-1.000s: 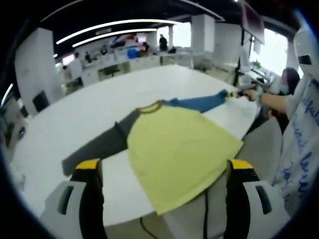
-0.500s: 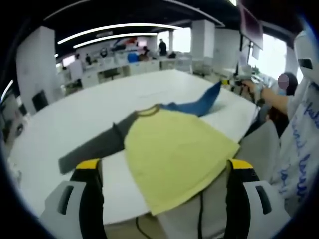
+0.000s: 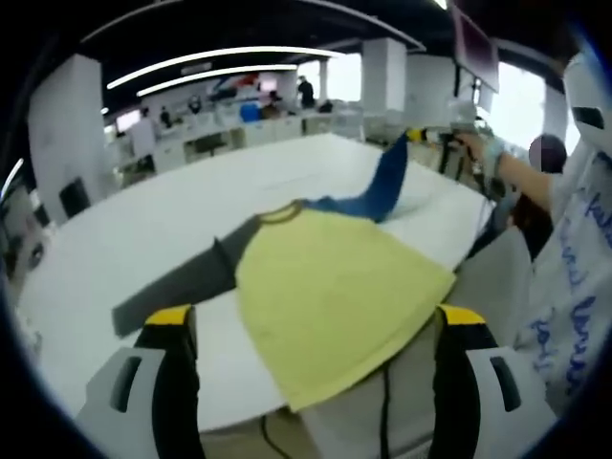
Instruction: Fold the garment on the visible template until the final outline fits inside the template.
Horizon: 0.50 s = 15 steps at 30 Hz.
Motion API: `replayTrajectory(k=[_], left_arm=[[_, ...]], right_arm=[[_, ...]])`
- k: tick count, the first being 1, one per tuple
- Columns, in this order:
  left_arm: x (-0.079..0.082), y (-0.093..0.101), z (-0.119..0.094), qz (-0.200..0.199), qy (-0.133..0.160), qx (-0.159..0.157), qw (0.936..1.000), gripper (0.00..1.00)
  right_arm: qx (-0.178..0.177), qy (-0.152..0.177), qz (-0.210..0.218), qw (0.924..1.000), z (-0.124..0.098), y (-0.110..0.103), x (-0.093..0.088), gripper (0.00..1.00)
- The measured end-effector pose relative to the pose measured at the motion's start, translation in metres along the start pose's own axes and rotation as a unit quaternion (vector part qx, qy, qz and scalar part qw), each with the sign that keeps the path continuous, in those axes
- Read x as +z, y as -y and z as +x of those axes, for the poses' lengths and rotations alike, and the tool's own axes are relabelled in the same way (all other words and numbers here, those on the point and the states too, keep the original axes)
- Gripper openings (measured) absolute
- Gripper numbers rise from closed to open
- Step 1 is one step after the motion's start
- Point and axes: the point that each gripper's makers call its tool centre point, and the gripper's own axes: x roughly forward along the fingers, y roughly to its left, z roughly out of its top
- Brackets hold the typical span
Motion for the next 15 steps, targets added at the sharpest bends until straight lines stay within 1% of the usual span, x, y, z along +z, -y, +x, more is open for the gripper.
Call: replayTrajectory(k=[3, 7, 9, 11, 12, 15], left_arm=[[-0.001, -0.001, -0.002, -0.001, 0.004, 0.001, 1.0, 0.99], [-0.004, -0.001, -0.004, -0.003, 0.005, 0.002, 1.0, 0.99], [-0.006, 0.0, -0.007, -0.006, 0.007, 0.001, 1.0, 0.99], [-0.007, -0.001, -0.008, -0.008, 0.008, 0.001, 0.9999, 0.99], [-0.007, -0.002, -0.008, -0.009, 0.008, 0.002, 0.9999, 0.99], [-0.007, -0.004, -0.011, -0.01, 0.012, 0.007, 0.9999, 0.99]], right_arm=[[0.022, 0.015, -0.01, 0.9996, 0.005, -0.022, 0.017, 0.03], [0.052, 0.032, -0.011, 0.9981, 0.011, -0.052, 0.038, 0.03], [0.063, 0.037, -0.016, 0.9972, 0.016, -0.064, 0.044, 0.03], [0.08, 0.036, -0.024, 0.9959, 0.022, -0.081, 0.049, 0.03], [0.094, 0.037, -0.021, 0.9947, 0.025, -0.092, 0.052, 0.03], [0.111, 0.042, -0.029, 0.9925, 0.031, -0.112, 0.06, 0.03]])
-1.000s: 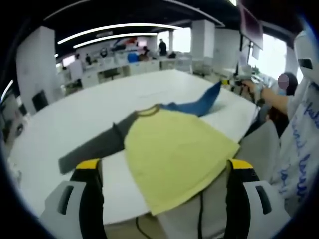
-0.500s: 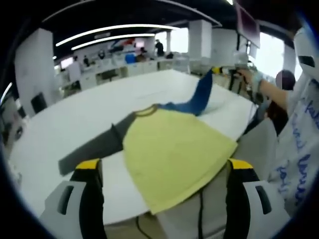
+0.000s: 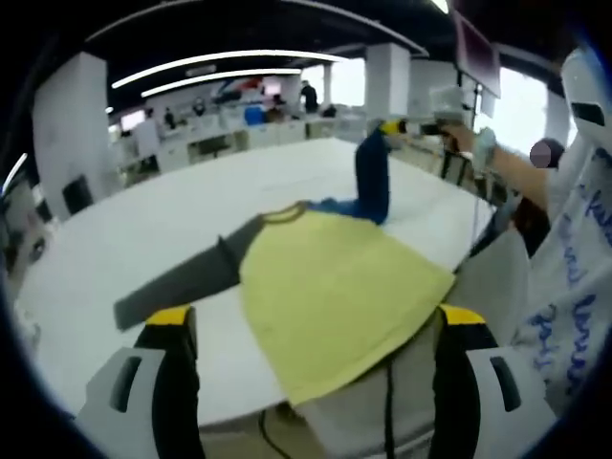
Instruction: Fold the garment on the visible template until the final outline fits inside the template.
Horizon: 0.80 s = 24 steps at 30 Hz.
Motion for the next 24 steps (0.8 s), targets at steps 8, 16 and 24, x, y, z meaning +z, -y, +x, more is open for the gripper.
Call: replayTrajectory(k=[8, 16, 24], left_arm=[[-0.004, 0.001, -0.002, -0.008, 0.001, 0.002, 1.0, 0.98], [-0.006, 0.0, -0.003, -0.009, -0.003, 0.003, 1.0, 0.98], [-0.009, -0.001, -0.003, -0.011, -0.008, 0.004, 0.9999, 0.98]], right_arm=[[0.043, 0.023, 0.004, 0.9988, 0.021, -0.037, 0.028, 0.03], [0.08, 0.032, 0.009, 0.9963, 0.042, -0.076, 0.038, 0.03], [0.102, 0.022, 0.013, 0.9945, 0.066, -0.095, 0.031, 0.03]])
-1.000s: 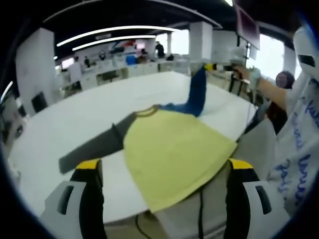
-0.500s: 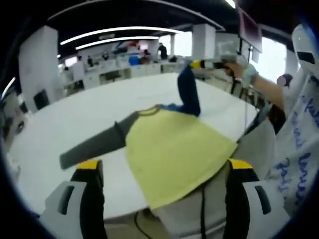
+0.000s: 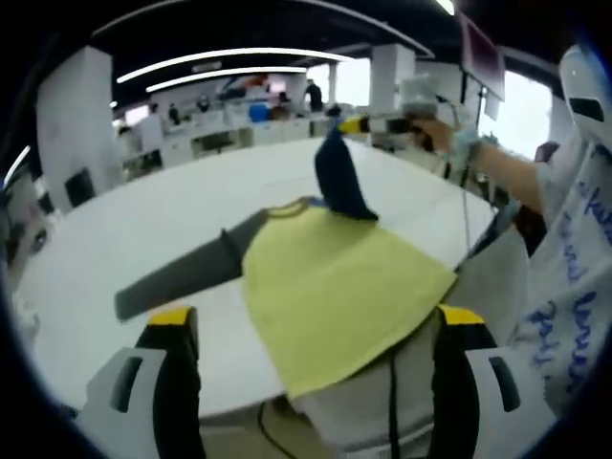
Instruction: Fold the garment on the visible template until the final outline fits inside the template.
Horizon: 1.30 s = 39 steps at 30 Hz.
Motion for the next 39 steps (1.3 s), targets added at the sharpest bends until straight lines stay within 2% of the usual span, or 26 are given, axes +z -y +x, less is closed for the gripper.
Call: replayTrajectory(k=[21, 31, 39], left_arm=[[-0.008, -0.002, -0.001, -0.014, -0.008, 0.007, 0.9998, 0.98], [-0.01, -0.005, 0.001, -0.018, -0.011, 0.008, 0.9997, 0.98], [-0.01, -0.006, 0.002, -0.019, -0.014, 0.006, 0.9997, 0.98]], right_arm=[[0.031, -0.003, 0.022, 0.9993, 0.045, -0.025, -0.005, 0.03], [0.026, 0.012, 0.039, 0.9988, 0.062, -0.03, 0.003, 0.03], [0.043, 0.001, 0.037, 0.9984, 0.073, -0.049, -0.007, 0.03]])
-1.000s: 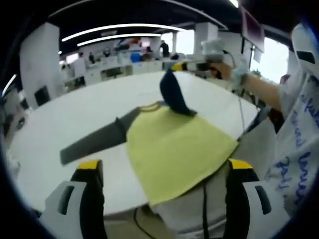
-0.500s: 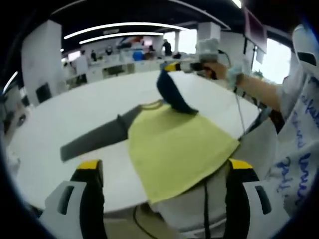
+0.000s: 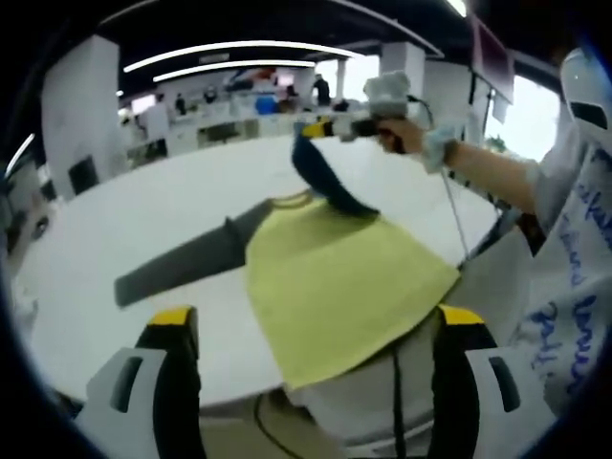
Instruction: Fold the garment on the visible template until the final outline fits inside the template.
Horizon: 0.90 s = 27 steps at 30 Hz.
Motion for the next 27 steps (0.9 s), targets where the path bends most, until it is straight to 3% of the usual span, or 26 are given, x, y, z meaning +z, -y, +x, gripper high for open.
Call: replayTrajectory(k=[6, 18, 27], left_arm=[[-0.002, 0.0, 0.001, -0.003, -0.004, -0.002, 1.0, 0.97], [0.001, -0.001, 0.002, -0.002, -0.006, -0.008, 1.0, 0.97], [0.002, -0.002, 0.004, -0.009, -0.004, -0.01, 0.9999, 0.98]], right_arm=[[0.004, -0.013, 0.007, 0.9999, 0.01, -0.005, -0.011, 0.03], [0.026, -0.064, 0.001, 0.9976, 0.031, -0.024, -0.049, 0.03], [0.043, -0.075, 0.023, 0.996, 0.048, -0.035, -0.061, 0.03]])
